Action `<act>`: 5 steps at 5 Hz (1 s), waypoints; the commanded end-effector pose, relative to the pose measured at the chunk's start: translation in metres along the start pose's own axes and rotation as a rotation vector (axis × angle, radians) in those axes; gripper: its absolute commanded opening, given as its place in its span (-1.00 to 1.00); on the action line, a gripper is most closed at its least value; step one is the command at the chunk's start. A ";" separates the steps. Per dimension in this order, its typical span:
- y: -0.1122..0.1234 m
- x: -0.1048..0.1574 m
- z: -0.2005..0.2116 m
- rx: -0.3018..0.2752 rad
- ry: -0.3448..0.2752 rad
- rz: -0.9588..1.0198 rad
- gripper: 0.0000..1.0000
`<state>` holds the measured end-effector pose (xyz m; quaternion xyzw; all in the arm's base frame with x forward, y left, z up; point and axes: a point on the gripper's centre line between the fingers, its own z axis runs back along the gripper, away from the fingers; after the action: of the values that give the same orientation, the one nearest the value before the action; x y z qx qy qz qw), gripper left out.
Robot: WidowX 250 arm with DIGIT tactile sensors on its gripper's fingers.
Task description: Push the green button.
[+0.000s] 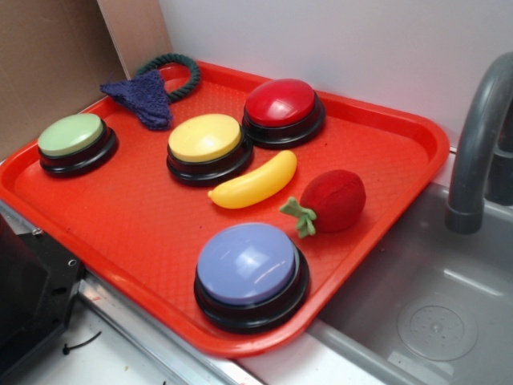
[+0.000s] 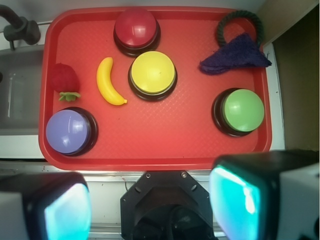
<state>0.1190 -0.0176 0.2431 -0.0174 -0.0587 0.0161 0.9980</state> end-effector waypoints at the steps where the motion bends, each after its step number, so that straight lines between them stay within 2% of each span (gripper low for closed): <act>1: 0.000 0.000 0.000 0.000 0.000 0.000 1.00; 2: 0.034 0.027 -0.029 0.063 0.039 0.161 1.00; 3: 0.068 0.044 -0.049 0.108 -0.005 0.331 1.00; 4: 0.092 0.043 -0.074 0.132 -0.009 0.474 1.00; 5: 0.121 0.032 -0.103 0.149 -0.016 0.626 1.00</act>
<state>0.1632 0.0938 0.1341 0.0368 -0.0429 0.3199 0.9458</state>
